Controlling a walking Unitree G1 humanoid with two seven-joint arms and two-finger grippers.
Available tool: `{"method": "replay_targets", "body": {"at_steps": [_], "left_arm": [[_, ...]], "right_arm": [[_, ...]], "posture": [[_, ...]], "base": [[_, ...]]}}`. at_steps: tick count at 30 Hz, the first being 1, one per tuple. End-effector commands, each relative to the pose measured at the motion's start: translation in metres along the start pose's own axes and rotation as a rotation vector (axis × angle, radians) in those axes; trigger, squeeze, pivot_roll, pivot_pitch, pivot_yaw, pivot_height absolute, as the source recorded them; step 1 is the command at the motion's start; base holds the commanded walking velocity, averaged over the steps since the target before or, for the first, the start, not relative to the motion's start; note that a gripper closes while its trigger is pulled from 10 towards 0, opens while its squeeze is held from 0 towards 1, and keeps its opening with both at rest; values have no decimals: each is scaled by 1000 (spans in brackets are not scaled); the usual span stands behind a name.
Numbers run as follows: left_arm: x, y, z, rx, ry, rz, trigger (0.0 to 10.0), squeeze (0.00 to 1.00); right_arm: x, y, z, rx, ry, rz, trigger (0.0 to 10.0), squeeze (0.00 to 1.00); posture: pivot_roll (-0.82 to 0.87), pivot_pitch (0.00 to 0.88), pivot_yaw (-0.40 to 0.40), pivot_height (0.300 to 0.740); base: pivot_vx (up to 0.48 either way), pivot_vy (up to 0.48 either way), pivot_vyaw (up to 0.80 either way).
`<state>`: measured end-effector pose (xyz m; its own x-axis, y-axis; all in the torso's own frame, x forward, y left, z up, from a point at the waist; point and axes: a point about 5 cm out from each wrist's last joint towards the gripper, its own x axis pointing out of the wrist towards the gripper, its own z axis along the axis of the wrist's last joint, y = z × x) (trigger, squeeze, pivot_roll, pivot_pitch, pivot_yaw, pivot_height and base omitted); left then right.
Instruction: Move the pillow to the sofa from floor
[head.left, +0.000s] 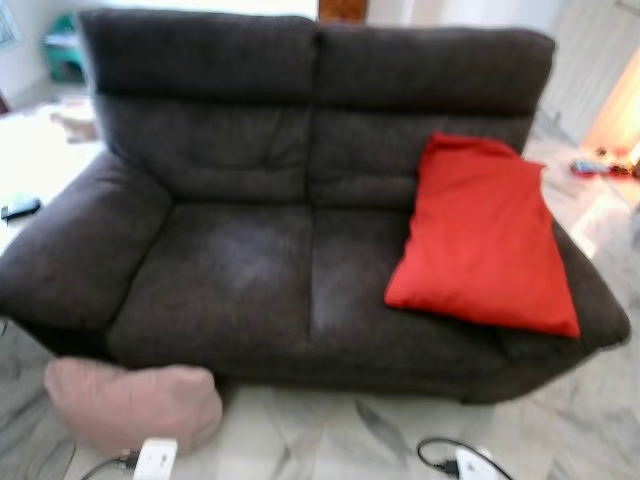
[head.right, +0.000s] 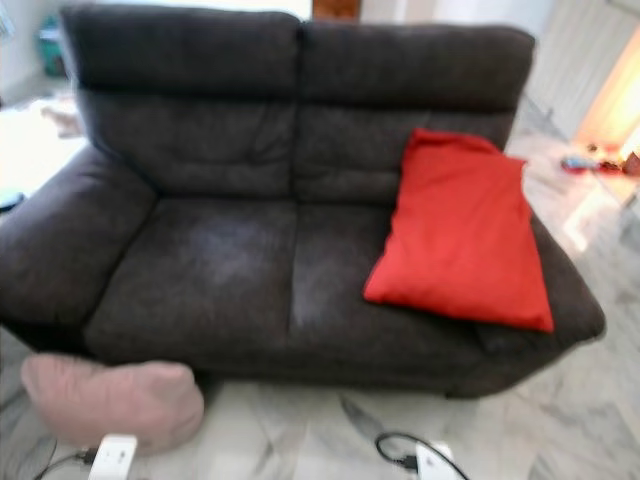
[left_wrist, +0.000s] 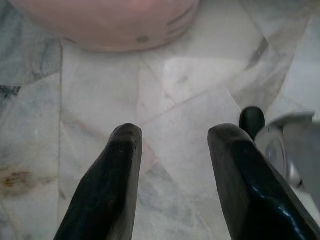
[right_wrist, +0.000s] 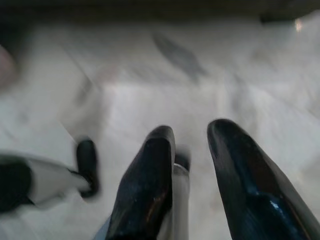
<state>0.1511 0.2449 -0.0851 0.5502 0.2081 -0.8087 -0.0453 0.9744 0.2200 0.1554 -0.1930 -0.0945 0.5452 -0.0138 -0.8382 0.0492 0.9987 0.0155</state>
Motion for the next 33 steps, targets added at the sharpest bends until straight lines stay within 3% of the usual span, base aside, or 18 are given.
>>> {"method": "replay_targets", "body": {"at_steps": [1,29,33], "left_arm": [[1,-6,3,5,-5,-18,10000,0],[1,-3,2,-7,0,-11,10000,0],[1,-4,2,-8,0,-12,10000,0]], "right_arm": [[-3,-11,-7,15,19,-35,10000,0],[-6,-18,-14,-15,39,-29,10000,0],[-4,-13,-12,-2,35,-27,10000,0]], "posture": [[-12,0,-29,740],[-6,0,-29,740],[-6,0,-30,740]], "base": [[0,345,0],[0,348,0],[0,351,0]]}}
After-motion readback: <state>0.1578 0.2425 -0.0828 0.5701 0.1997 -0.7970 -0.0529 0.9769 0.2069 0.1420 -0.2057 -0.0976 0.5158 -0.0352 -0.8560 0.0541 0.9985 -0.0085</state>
